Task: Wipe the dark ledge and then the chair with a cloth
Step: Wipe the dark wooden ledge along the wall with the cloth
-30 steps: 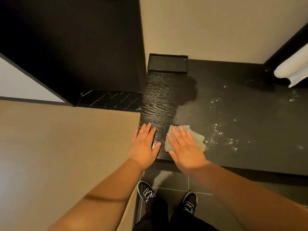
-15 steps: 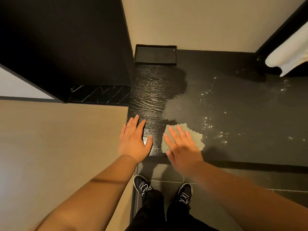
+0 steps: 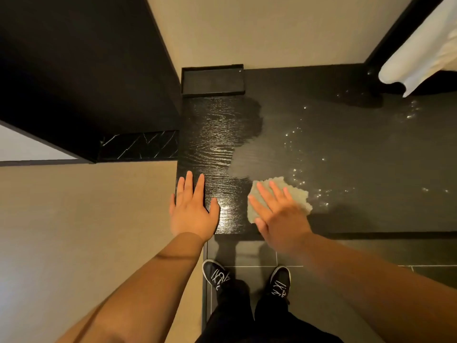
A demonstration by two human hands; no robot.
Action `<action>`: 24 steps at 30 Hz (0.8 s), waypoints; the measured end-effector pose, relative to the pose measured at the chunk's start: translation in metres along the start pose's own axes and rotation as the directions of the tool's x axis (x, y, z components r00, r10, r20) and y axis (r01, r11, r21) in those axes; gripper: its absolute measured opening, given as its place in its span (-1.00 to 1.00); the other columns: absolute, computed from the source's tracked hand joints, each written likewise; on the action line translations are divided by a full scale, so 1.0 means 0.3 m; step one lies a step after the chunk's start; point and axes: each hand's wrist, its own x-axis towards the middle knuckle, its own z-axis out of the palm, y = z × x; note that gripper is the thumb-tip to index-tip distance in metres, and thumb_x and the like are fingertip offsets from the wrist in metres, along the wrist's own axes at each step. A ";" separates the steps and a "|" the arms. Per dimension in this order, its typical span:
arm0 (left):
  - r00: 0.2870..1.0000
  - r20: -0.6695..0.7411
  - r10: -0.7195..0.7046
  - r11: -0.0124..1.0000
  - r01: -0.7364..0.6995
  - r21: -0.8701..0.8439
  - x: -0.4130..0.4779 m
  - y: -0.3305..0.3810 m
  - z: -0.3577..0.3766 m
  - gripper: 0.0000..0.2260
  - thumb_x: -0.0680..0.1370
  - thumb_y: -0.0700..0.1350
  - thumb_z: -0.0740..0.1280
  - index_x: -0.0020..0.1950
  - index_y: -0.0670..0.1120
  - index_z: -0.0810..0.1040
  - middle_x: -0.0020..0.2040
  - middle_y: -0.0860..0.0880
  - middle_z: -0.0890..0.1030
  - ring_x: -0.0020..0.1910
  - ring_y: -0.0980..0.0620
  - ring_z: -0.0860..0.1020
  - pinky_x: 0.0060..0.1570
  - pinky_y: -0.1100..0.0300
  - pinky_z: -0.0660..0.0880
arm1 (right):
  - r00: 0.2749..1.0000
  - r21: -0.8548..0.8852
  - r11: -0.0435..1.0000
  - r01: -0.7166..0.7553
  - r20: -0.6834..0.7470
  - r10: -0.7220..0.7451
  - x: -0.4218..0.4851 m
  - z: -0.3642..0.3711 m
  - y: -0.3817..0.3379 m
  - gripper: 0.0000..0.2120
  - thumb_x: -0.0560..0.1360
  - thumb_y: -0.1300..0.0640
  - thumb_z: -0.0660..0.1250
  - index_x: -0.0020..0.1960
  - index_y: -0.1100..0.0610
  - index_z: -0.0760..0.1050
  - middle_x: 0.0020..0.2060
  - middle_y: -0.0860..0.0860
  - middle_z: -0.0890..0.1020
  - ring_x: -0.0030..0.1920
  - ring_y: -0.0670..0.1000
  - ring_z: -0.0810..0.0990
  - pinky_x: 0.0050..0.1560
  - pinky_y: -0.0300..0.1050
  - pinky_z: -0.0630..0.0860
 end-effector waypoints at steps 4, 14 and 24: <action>1.000 -0.009 -0.004 1.000 0.004 0.016 -0.003 0.004 0.006 -0.34 0.60 0.26 0.05 0.70 0.11 0.13 0.73 0.00 0.03 0.70 -0.03 -0.04 0.61 -0.14 0.16 | 0.969 0.031 0.973 0.228 -0.099 -0.224 -0.005 0.042 -0.099 -0.45 0.62 -0.14 0.16 0.58 -0.05 0.32 0.63 0.07 0.19 0.63 0.21 0.10 0.58 0.28 0.11; 0.999 0.038 -0.007 0.994 0.002 0.110 0.004 0.006 0.002 -0.33 0.61 0.27 -0.03 0.72 0.13 0.02 0.74 0.00 -0.04 0.70 -0.05 -0.09 0.64 -0.22 -0.15 | 0.996 0.036 0.996 -0.078 -0.040 0.080 0.017 0.027 0.038 -0.43 0.67 -0.22 0.01 0.64 -0.10 0.16 0.67 0.00 0.04 0.66 0.15 -0.11 0.59 0.33 -0.04; 0.995 0.091 0.038 0.998 -0.042 0.050 0.030 0.026 -0.037 -0.30 0.60 0.24 0.03 0.71 0.00 0.10 0.73 -0.11 -0.05 0.70 -0.14 -0.11 0.67 -0.07 -0.11 | 0.996 0.009 0.996 0.086 0.026 -0.086 0.084 -0.005 0.077 -0.41 0.66 -0.25 0.01 0.65 -0.10 0.12 0.67 -0.02 0.06 0.66 0.11 -0.08 0.62 0.22 -0.04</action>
